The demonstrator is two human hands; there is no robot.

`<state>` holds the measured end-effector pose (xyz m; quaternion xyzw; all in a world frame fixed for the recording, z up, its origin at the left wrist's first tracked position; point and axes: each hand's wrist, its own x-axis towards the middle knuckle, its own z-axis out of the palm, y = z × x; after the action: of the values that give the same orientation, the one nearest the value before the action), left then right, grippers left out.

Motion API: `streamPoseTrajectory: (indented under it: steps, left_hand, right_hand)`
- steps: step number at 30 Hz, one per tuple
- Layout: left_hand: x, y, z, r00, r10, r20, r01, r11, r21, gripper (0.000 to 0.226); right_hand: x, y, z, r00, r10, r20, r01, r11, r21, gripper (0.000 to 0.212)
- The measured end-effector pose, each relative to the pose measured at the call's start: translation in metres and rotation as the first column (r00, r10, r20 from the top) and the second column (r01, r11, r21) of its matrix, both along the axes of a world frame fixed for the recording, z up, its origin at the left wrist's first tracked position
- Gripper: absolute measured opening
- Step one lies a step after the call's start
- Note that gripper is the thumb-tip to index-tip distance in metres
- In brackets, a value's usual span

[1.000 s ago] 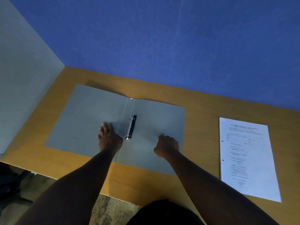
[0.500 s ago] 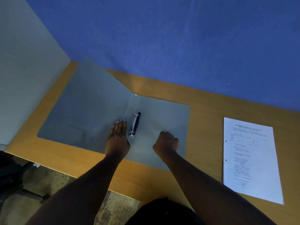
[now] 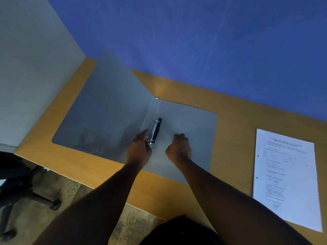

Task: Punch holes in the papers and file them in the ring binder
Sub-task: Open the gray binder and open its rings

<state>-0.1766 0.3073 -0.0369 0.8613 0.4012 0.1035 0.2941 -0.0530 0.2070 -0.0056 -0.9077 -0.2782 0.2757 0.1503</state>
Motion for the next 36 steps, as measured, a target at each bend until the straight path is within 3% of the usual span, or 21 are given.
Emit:
streamPoseTrajectory:
  steps: [6, 9, 14, 17, 25, 31, 36]
  left_hand:
    - [0.000, 0.002, -0.007, 0.996, 0.042, 0.073, -0.037, 0.997, -0.065, 0.037]
    - [-0.001, 0.003, -0.014, 0.997, 0.019, 0.080, -0.011, 0.996, -0.093, 0.043]
    - [0.000, 0.002, -0.014, 0.997, 0.041, 0.060, -0.034, 0.992, -0.122, 0.058]
    - [0.000, 0.002, -0.016, 0.998, 0.041, 0.049, -0.035, 0.991, -0.127, 0.062]
    - [0.011, 0.003, -0.013, 0.997, 0.071, -0.031, -0.072, 0.996, -0.055, 0.043]
    - [0.019, 0.001, -0.006, 0.986, 0.145, -0.081, -0.150, 0.987, -0.058, 0.044]
    - [0.022, -0.001, -0.003, 0.988, 0.094, -0.120, -0.090, 0.995, 0.040, 0.050]
  right_hand:
    - [0.007, 0.025, -0.001, 0.965, -0.153, -0.213, 0.175, 0.980, 0.090, 0.034]
    - [0.010, 0.038, -0.001, 0.887, -0.269, -0.376, 0.328, 0.939, 0.102, 0.035]
    - [0.007, 0.057, -0.007, 0.760, -0.384, -0.525, 0.494, 0.865, 0.083, 0.034]
    - [0.007, 0.063, -0.019, 0.712, -0.420, -0.563, 0.539, 0.841, 0.054, 0.010]
    - [0.014, 0.067, -0.030, 0.580, -0.431, -0.691, 0.613, 0.789, 0.022, 0.015]
    - [0.018, 0.065, -0.023, 0.483, -0.409, -0.774, 0.653, 0.757, 0.007, 0.013]
    - [0.017, 0.069, -0.020, 0.395, -0.477, -0.785, 0.734, 0.678, -0.043, 0.019]
